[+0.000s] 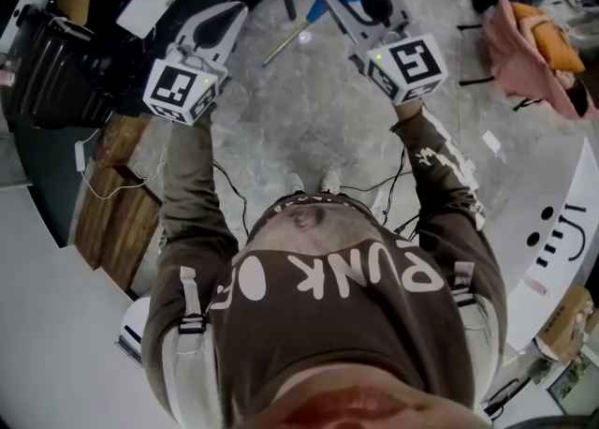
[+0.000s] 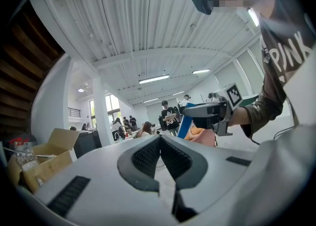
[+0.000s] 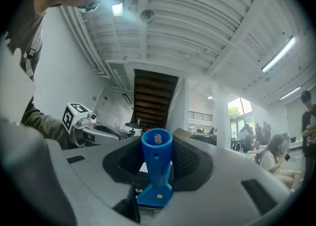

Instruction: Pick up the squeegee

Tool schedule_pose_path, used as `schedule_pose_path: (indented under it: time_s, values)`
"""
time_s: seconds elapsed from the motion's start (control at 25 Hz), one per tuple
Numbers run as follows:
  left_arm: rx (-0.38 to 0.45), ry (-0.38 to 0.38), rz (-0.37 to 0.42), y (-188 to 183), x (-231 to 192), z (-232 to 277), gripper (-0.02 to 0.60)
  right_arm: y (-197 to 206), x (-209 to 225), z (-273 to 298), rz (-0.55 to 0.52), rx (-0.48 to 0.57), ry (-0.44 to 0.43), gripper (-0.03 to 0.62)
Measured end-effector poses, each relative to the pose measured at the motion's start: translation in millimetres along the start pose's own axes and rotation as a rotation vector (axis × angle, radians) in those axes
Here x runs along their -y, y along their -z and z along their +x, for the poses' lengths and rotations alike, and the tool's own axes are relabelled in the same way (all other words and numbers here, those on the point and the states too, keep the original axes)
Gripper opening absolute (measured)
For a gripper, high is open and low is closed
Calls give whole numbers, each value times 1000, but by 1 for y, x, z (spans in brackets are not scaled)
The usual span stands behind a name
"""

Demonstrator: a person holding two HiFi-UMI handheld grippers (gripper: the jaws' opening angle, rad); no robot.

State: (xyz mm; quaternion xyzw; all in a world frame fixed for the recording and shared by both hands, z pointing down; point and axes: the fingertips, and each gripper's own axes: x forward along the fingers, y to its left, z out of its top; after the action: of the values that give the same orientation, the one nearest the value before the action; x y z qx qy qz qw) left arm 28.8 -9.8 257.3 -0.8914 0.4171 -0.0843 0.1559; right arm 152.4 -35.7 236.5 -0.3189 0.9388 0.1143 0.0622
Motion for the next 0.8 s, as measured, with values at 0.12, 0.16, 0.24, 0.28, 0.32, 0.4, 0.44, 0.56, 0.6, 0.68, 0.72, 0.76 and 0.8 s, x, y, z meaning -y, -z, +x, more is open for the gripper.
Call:
schedule_pose_path:
  time_s: [0.12, 0.16, 0.24, 0.28, 0.32, 0.4, 0.44, 0.56, 0.6, 0.68, 0.72, 0.76, 0.8]
  values:
    - [8, 6, 2, -1, -10, -5, 2, 1, -4, 10, 7, 4, 3, 155]
    - [10, 9, 1, -2, -12, -6, 2, 0, -6, 13, 8, 4, 3, 155]
    - [17, 13, 2, -4, -17, -9, 2, 0, -10, 18, 7, 2, 0, 155]
    - [20, 14, 3, -4, -19, -11, 2, -1, -12, 21, 6, 2, -1, 155]
    - [22, 15, 1, -4, -22, -12, 2, -1, -14, 23, 5, 1, -1, 155]
    - [22, 16, -5, -4, -26, -14, 2, 1, -15, 28, 8, 0, 2, 155]
    - [23, 18, -5, -3, -27, -14, 2, 3, -14, 29, 10, -1, 3, 155]
    - [22, 22, 2, 0, -31, -13, 2, 8, -14, 35, 12, -1, 2, 155]
    - [22, 22, -1, 1, -31, -14, 2, 9, -14, 36, 11, -1, 1, 155]
    - [22, 22, 0, 1, -33, -15, 2, 9, -15, 39, 11, -2, -1, 155]
    - [23, 22, 4, 2, -34, -16, 2, 8, -16, 40, 11, -2, -2, 155]
    - [25, 22, 7, 2, -35, -17, 2, 8, -16, 42, 11, -2, -2, 155]
    - [27, 22, 8, 2, -37, -17, 2, 8, -17, 44, 13, -3, -3, 155]
